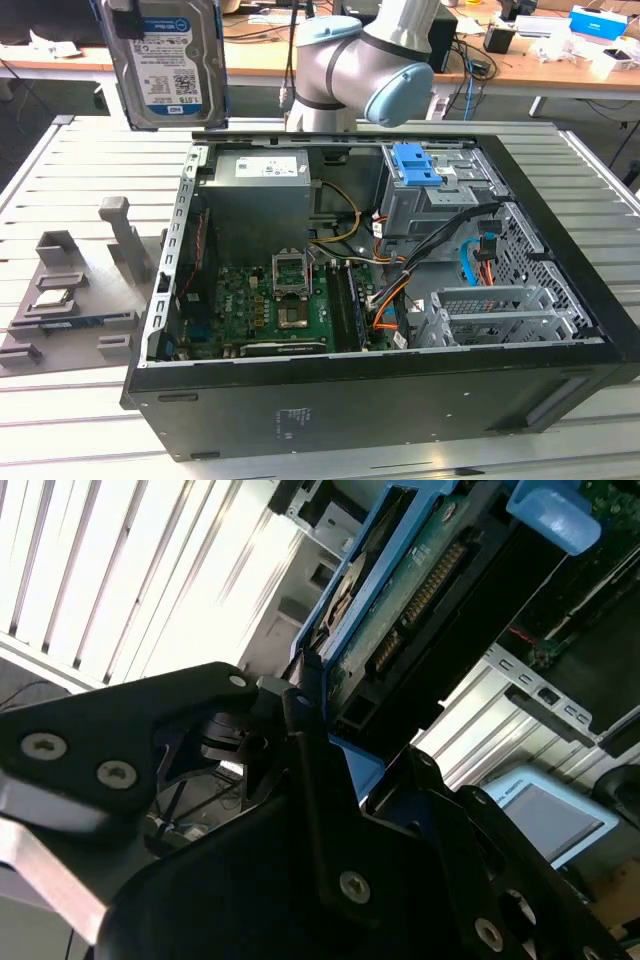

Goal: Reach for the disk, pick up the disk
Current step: 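Pick up the disk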

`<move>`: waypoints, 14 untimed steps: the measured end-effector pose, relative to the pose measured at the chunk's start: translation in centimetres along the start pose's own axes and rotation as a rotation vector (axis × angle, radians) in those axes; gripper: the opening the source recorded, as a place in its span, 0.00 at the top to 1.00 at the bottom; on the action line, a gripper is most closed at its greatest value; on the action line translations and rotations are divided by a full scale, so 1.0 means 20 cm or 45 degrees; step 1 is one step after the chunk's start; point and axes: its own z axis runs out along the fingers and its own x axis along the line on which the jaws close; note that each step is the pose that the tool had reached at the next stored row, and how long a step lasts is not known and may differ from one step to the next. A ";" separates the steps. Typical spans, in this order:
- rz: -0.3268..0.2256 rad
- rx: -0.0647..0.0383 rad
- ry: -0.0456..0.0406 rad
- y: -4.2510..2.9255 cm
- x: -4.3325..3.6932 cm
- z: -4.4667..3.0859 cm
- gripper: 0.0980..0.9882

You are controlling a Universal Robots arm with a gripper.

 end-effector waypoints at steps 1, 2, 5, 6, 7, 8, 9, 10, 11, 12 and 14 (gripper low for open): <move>0.000 0.000 0.000 -0.041 0.002 -0.002 0.70; 0.000 0.000 0.000 -0.081 0.003 -0.004 0.70; 0.000 0.000 0.000 -0.158 0.006 -0.007 0.70; 0.000 0.000 0.000 -0.183 0.007 -0.009 0.70; 0.000 0.000 0.000 -0.218 0.008 -0.010 0.70; 0.000 0.000 0.000 -0.251 0.009 -0.011 0.70; 0.000 0.000 0.000 -0.275 0.010 -0.012 0.70; 0.000 -0.001 0.000 -0.313 0.010 -0.014 0.70; 0.000 -0.001 0.000 -0.366 0.012 -0.017 0.70; 0.000 -0.001 0.000 -0.409 0.013 -0.019 0.70; 0.000 -0.001 0.000 -0.469 0.014 -0.021 0.70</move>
